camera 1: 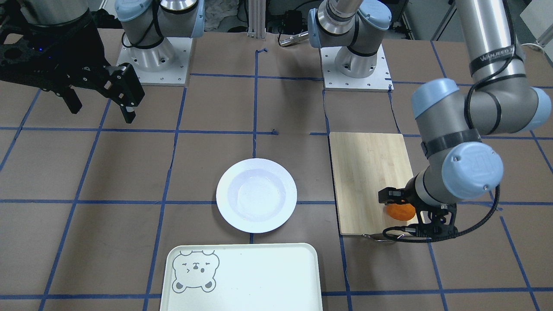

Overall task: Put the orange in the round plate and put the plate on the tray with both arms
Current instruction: 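Lower the left gripper onto the orange on the cutting board and grasp it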

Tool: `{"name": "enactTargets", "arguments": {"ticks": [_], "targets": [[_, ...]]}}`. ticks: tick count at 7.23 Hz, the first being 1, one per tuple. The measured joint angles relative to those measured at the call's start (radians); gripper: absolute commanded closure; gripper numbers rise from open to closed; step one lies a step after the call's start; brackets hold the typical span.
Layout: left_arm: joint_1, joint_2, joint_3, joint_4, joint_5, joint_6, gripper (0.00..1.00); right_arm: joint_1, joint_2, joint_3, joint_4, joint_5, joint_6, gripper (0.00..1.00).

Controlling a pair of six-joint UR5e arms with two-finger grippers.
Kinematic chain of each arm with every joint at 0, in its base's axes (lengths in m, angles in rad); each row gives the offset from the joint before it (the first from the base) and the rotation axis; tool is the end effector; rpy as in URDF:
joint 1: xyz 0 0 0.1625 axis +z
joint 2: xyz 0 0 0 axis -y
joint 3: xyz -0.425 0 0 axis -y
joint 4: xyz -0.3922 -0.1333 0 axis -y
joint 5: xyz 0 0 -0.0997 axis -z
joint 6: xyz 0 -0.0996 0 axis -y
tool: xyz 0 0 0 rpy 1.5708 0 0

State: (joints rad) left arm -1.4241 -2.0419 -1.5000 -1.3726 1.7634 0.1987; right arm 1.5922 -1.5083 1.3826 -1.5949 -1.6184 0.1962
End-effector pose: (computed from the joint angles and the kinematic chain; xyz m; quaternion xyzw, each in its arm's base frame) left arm -0.0206 -0.6420 0.2726 0.0354 0.9897 0.1154 0.0770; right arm 0.1399 -0.5262 0.5523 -0.0888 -0.9930 0.0769 0.0155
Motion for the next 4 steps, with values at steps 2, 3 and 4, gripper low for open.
{"name": "enactTargets", "arguments": {"ticks": [2,3,4], "targets": [[0.021,-0.066,-0.016,0.032,0.031,0.017,0.03,0.001,-0.002,0.016,0.001,0.000,0.001,0.00],[0.024,-0.079,-0.025,0.036,0.033,0.032,0.23,0.001,-0.003,0.028,-0.003,0.001,0.002,0.00],[0.026,-0.087,-0.029,0.035,0.033,0.045,0.47,0.001,-0.004,0.034,-0.004,0.000,0.002,0.00]]}}
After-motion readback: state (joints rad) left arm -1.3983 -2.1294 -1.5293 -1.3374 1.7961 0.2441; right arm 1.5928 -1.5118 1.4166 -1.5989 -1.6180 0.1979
